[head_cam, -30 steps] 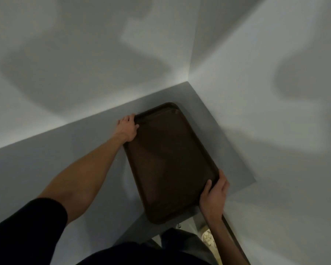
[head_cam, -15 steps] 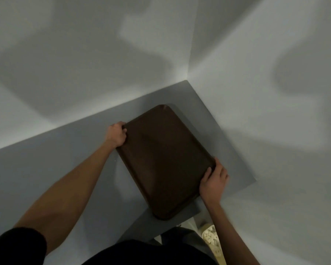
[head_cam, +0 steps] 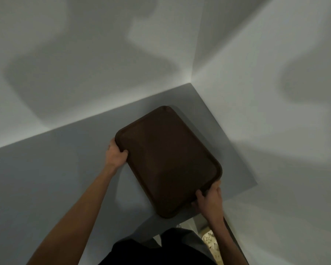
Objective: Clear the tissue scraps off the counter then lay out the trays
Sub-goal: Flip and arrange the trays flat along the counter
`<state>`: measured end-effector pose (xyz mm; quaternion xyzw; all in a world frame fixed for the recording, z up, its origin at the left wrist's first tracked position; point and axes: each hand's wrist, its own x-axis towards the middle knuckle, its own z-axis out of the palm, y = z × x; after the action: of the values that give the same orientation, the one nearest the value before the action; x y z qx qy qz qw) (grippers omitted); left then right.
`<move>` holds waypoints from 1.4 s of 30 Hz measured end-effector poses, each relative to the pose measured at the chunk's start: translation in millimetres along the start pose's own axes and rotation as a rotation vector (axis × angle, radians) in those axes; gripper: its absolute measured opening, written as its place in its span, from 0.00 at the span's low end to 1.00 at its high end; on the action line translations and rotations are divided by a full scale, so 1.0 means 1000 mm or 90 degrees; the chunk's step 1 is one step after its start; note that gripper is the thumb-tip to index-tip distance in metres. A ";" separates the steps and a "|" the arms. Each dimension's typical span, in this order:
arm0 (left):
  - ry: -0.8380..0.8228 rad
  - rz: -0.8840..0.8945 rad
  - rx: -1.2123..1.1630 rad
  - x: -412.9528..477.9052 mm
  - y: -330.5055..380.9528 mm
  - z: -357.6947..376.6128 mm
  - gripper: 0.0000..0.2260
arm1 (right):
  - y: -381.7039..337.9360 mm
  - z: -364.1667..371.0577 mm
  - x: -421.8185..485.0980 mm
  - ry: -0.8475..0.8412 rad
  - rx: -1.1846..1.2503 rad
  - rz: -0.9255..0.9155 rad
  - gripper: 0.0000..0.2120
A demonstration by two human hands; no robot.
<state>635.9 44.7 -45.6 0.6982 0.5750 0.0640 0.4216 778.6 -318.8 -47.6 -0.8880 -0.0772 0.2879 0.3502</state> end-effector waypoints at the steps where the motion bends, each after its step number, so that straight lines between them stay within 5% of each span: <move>1: 0.004 -0.007 -0.001 -0.002 0.002 0.000 0.34 | -0.002 -0.004 0.009 0.007 -0.008 -0.007 0.45; 9: 0.030 0.016 0.063 -0.034 -0.019 -0.013 0.32 | -0.033 -0.031 0.082 0.058 -0.046 -0.062 0.37; 15: 0.026 0.028 0.063 -0.074 -0.054 -0.023 0.26 | -0.040 -0.003 0.031 0.132 -0.145 -0.138 0.32; 19: 0.069 0.334 0.131 -0.105 -0.085 -0.037 0.25 | -0.018 0.024 -0.038 0.126 -0.310 -0.378 0.26; 22: -0.057 0.551 0.253 -0.114 -0.106 -0.040 0.20 | 0.011 0.042 -0.063 0.051 -0.373 -0.472 0.24; 25: -0.064 0.623 0.303 -0.114 -0.111 -0.033 0.17 | 0.023 0.042 -0.065 0.036 -0.392 -0.481 0.35; 29: 0.022 0.614 0.310 -0.115 -0.098 -0.018 0.12 | 0.017 0.038 -0.057 0.050 -0.439 -0.486 0.36; 42: 0.075 0.510 0.301 -0.118 -0.034 0.053 0.13 | -0.016 -0.021 0.104 -0.018 -0.412 -0.553 0.28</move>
<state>601.7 -84.4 -54.8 0.9372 0.2821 0.1288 0.1597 877.4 -284.2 -72.2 -0.8329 -0.5265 0.0903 0.1443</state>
